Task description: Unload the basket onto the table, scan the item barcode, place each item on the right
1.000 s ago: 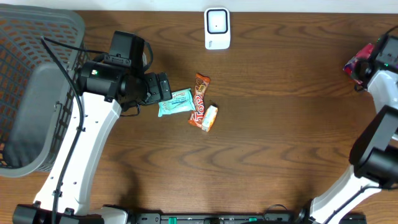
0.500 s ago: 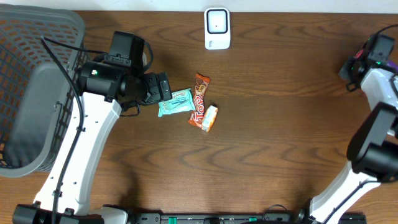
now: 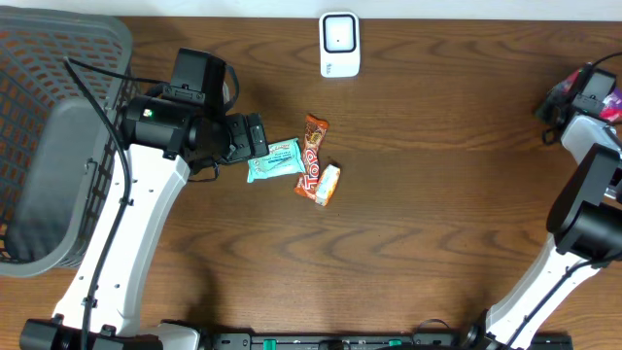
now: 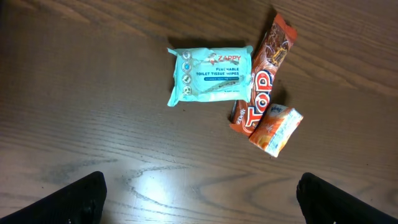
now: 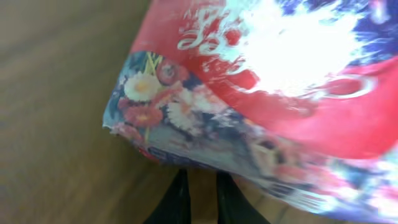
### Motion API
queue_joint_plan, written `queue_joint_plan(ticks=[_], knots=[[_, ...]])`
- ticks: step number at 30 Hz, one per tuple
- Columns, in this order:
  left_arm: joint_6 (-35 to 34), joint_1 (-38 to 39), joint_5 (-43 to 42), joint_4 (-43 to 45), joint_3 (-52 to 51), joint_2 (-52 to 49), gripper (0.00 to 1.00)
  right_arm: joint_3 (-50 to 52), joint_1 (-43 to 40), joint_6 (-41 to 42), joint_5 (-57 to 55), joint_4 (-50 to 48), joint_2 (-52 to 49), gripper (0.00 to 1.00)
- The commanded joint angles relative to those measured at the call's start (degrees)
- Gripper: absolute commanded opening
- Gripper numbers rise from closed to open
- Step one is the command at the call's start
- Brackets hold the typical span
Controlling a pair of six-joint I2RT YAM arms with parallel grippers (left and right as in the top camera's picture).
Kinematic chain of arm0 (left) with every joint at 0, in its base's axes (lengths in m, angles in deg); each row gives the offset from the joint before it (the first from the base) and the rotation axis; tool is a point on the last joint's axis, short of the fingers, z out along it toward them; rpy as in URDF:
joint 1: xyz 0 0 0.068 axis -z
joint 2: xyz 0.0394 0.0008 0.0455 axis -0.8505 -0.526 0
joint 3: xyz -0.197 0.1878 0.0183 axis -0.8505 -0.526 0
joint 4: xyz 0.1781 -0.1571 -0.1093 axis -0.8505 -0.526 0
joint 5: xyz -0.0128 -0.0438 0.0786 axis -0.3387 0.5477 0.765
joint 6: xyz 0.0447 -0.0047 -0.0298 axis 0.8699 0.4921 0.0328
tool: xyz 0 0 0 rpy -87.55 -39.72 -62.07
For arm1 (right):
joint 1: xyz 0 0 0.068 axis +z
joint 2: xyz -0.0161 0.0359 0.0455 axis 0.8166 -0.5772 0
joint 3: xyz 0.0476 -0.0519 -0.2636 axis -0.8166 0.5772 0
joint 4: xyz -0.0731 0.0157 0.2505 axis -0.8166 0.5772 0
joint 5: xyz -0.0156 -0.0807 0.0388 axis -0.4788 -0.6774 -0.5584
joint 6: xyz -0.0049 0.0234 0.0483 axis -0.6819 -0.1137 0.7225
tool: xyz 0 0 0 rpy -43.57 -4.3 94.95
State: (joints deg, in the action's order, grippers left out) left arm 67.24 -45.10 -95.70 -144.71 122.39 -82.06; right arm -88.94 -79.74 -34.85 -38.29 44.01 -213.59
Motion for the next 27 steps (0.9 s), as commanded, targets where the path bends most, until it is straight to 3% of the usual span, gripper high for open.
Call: queue_joint_plan(ticks=[1, 10, 11, 15, 17, 22, 27], knots=[[0.2, -0.1, 0.5, -0.2, 0.3, 0.0, 0.98, -0.2, -1.4, 0.9, -0.6, -2.5, 0.2, 0.11], [0.2, -0.1, 0.5, -0.2, 0.3, 0.0, 0.98, -1.1, -0.2, 0.9, 3.1, 0.8, 6.8, 0.18], [0.2, -0.1, 0.5, -0.2, 0.3, 0.0, 0.98, -1.1, 0.2, 0.9, 4.2, 1.8, 8.1, 0.23], [0.2, -0.1, 0.5, -0.2, 0.3, 0.0, 0.98, -1.1, 2.3, 1.0, 18.0, 9.3, 15.6, 0.61], [0.2, -0.1, 0.5, -0.2, 0.3, 0.0, 0.98, -1.1, 3.4, 3.2, 28.8, 14.1, 18.8, 0.72], [0.2, -0.1, 0.5, -0.2, 0.3, 0.0, 0.98, -1.1, 8.1, 8.6, 55.1, 29.4, 21.9, 0.78], [0.2, -0.1, 0.5, -0.2, 0.3, 0.0, 0.98, 0.5, 16.2, 6.4, 52.1, 44.0, 21.7, 0.79]])
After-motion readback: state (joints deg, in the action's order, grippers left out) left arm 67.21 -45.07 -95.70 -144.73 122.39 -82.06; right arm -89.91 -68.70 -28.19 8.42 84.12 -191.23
